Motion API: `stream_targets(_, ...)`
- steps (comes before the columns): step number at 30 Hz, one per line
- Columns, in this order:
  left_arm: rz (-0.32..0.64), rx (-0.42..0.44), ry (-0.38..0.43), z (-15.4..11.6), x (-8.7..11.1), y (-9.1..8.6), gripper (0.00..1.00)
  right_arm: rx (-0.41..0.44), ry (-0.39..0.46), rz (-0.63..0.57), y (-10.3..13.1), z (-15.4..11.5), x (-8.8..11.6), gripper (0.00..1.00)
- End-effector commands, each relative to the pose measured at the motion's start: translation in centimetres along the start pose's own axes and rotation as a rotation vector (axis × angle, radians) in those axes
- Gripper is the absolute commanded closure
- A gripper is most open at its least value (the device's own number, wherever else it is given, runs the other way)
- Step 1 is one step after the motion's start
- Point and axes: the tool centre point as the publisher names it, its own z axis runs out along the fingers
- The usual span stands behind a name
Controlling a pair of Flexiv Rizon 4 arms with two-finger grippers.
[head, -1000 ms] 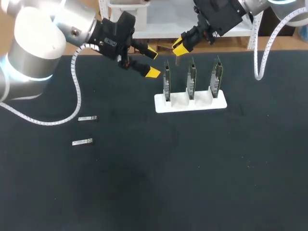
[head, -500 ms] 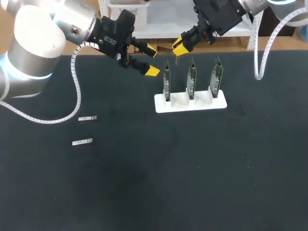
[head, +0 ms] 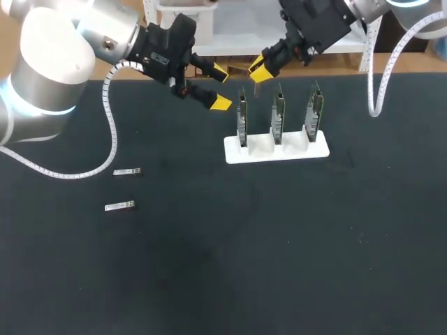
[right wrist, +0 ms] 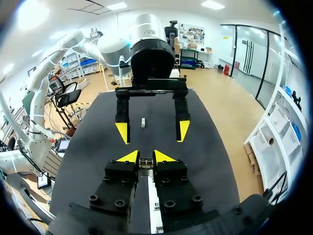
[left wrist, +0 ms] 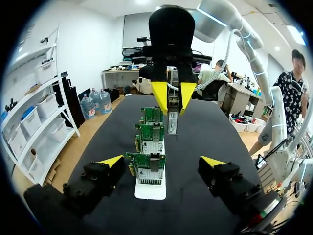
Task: Pick up the optical module with the left hand, and insert it into the network port with the right hand.
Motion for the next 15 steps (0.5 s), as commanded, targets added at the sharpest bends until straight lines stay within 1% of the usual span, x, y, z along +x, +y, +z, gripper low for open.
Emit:
stream_targets(1,0.000,0.004,0.004,0.05,-0.07,0.23,0.00,-0.005,-0.003,-0.009,0.31,0.10,-0.06,1.00)
stream_targets(6,0.000,0.004,0.004,0.05,-0.07,0.23,0.00,-0.008,-0.008,-0.015,0.63,-0.08,-0.11,1.00)
stream_targets(15,0.000,0.004,0.004,0.05,-0.07,0.23,0.00,-0.004,-0.008,-0.011,0.88,-0.65,0.39,1.00)
